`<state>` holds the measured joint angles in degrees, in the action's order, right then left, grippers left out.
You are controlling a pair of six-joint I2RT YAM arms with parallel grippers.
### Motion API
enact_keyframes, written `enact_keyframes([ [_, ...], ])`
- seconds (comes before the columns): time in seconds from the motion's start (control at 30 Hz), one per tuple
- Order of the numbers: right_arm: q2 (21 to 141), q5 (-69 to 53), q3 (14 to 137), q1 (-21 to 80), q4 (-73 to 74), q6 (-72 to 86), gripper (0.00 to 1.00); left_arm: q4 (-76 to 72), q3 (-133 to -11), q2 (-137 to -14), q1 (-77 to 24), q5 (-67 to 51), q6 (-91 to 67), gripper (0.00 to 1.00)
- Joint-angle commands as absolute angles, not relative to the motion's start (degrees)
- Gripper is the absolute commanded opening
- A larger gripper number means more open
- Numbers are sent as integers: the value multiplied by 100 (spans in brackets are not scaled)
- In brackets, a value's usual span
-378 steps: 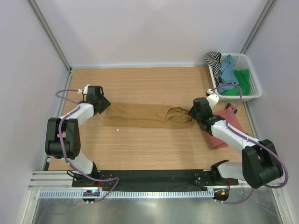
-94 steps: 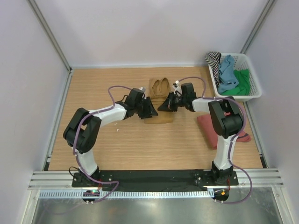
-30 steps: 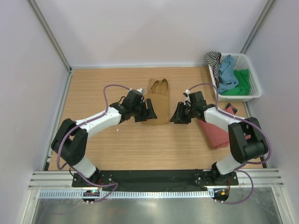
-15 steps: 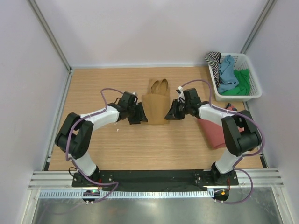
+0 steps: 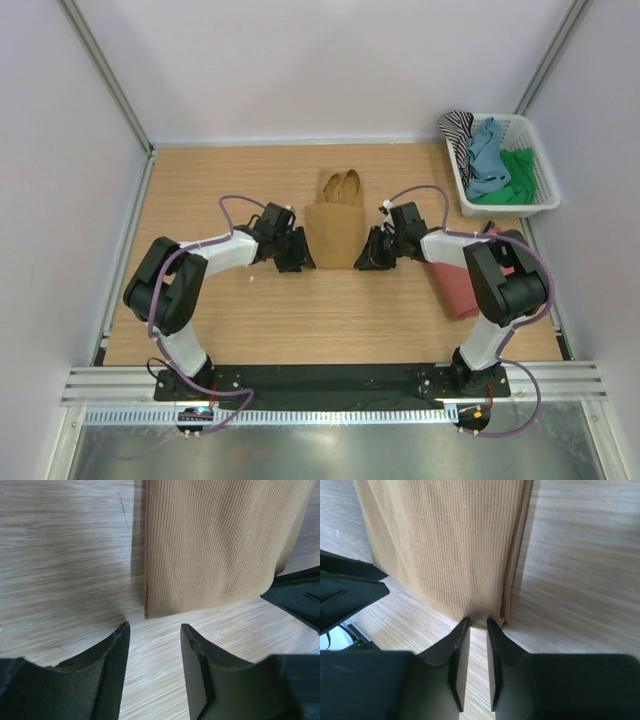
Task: Fold and stack the tank tops
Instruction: Fold the tank top
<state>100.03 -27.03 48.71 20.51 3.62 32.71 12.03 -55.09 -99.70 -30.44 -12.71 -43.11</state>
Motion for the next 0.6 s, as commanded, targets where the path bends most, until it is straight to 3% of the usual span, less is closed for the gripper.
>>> enact_keyframes([
  [0.0,9599,-2268,4711,2030,492,3164,32,1002,-5397,-9853,-3023,-1257,-4298,48],
  [0.03,9537,-2163,4711,2039,544,3138,38,976,-5362,-9835,-3023,-1213,-4307,48],
  [0.27,9369,-1785,4834,2100,966,2909,49,897,-5431,-9922,-3015,-1239,-4403,49],
  [0.57,9219,-1512,5018,2162,1212,2707,52,730,-5493,-9993,-3023,-1301,-4491,49],
])
